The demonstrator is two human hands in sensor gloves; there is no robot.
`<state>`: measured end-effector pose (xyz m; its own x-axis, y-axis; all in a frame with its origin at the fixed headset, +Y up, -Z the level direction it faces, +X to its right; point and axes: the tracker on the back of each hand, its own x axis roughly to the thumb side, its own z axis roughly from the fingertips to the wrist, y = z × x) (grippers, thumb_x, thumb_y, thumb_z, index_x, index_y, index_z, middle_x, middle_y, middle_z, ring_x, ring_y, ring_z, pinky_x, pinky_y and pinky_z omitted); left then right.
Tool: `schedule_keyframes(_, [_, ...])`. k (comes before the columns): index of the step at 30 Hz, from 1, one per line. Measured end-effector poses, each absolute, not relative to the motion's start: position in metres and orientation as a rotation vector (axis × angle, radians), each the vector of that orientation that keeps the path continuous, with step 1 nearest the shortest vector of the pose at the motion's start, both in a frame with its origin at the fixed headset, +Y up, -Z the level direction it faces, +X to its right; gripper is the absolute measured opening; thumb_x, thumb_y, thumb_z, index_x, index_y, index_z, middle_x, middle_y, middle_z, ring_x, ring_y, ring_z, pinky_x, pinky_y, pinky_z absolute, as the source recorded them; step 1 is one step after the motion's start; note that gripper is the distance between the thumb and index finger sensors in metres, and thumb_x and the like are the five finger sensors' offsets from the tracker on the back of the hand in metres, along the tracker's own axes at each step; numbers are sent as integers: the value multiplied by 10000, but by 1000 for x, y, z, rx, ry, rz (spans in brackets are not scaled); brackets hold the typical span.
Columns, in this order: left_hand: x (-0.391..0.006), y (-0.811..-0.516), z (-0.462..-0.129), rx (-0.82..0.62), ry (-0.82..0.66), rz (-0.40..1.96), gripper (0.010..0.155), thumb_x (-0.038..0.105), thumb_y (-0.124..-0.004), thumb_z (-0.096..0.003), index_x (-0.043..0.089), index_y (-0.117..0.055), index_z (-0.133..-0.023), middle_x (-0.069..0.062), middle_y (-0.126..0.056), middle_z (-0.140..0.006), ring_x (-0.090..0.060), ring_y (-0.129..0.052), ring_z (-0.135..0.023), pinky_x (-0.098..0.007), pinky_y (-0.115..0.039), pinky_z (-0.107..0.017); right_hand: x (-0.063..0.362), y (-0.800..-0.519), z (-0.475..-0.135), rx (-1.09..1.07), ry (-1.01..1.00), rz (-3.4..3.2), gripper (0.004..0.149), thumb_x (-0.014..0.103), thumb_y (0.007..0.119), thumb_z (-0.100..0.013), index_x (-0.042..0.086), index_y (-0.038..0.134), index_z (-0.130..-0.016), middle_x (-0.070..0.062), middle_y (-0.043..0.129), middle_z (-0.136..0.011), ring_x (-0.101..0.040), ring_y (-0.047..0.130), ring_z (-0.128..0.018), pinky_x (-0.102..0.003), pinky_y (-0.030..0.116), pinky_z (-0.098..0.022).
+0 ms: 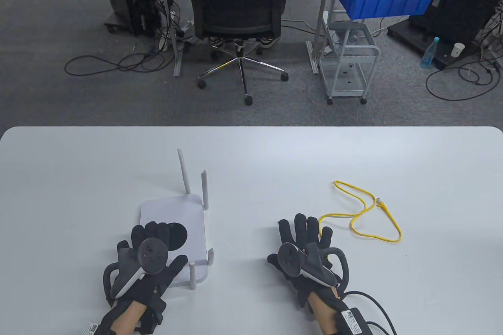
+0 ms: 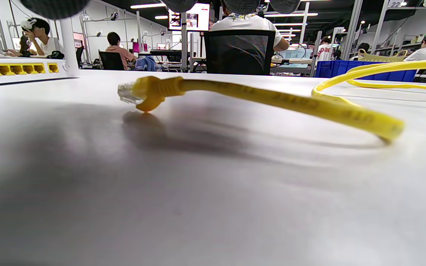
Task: Remove ethernet cable from router with right hand
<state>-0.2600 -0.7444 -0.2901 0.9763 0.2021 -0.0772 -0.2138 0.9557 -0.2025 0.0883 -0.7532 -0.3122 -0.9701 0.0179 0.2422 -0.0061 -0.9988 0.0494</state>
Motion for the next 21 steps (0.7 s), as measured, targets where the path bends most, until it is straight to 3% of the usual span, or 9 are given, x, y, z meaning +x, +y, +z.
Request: schedule_keyframes(21, [-265, -745, -293, -228, 85, 228, 876, 658, -618, -463, 304, -145, -1110, -111, -5, -1218, -392, 70, -1064, -661, -27, -700, 87, -750, -311, 406, 49, 3094, 924, 653, 523, -481, 131, 179, -1163, -354, 162, -1176, -616, 229, -1043, -785, 213, -666])
